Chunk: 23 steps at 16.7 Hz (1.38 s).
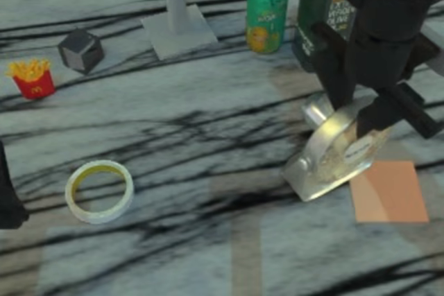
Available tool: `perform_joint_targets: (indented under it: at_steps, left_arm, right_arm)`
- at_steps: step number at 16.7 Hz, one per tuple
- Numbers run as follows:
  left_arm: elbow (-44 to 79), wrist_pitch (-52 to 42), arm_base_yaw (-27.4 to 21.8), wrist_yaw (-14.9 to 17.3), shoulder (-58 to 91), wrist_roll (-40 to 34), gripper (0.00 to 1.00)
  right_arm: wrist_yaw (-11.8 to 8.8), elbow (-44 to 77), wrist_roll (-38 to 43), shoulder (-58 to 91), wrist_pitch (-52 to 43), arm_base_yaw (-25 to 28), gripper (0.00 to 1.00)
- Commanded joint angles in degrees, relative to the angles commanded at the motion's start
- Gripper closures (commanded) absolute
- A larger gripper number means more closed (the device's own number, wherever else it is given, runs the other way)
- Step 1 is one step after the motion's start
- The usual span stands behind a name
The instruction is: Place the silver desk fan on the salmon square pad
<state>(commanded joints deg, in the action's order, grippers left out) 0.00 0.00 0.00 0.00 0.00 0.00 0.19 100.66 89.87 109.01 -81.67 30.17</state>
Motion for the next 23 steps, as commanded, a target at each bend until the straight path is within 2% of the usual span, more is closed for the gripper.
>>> perform_joint_targets:
  at_steps: [4, 7, 13, 18, 22, 23]
  left_arm:
    - [0.00, 0.00, 0.00, 0.00, 0.00, 0.00, 0.00]
    - [0.00, 0.00, 0.00, 0.00, 0.00, 0.00, 0.00]
    - [0.00, 0.00, 0.00, 0.00, 0.00, 0.00, 0.00]
    - [0.00, 0.00, 0.00, 0.00, 0.00, 0.00, 0.00]
    - [0.00, 0.00, 0.00, 0.00, 0.00, 0.00, 0.00]
    - [0.00, 0.00, 0.00, 0.00, 0.00, 0.00, 0.00]
  right_arm:
    - [0.04, -9.65, 13.71, -7.56, 2.05, -7.30, 1.00]
    - [0.05, -14.10, 18.70, -11.11, 3.07, -10.61, 1.00]
    - [0.05, -14.61, 19.05, -11.24, 3.30, -10.65, 1.00]
    - [0.05, -20.64, 18.94, -10.68, 10.21, -11.12, 1.00]
    - [0.06, -21.35, 18.96, -10.54, 10.93, -11.15, 1.00]
    - [0.06, -21.35, 18.96, -10.54, 10.93, -11.15, 0.92]
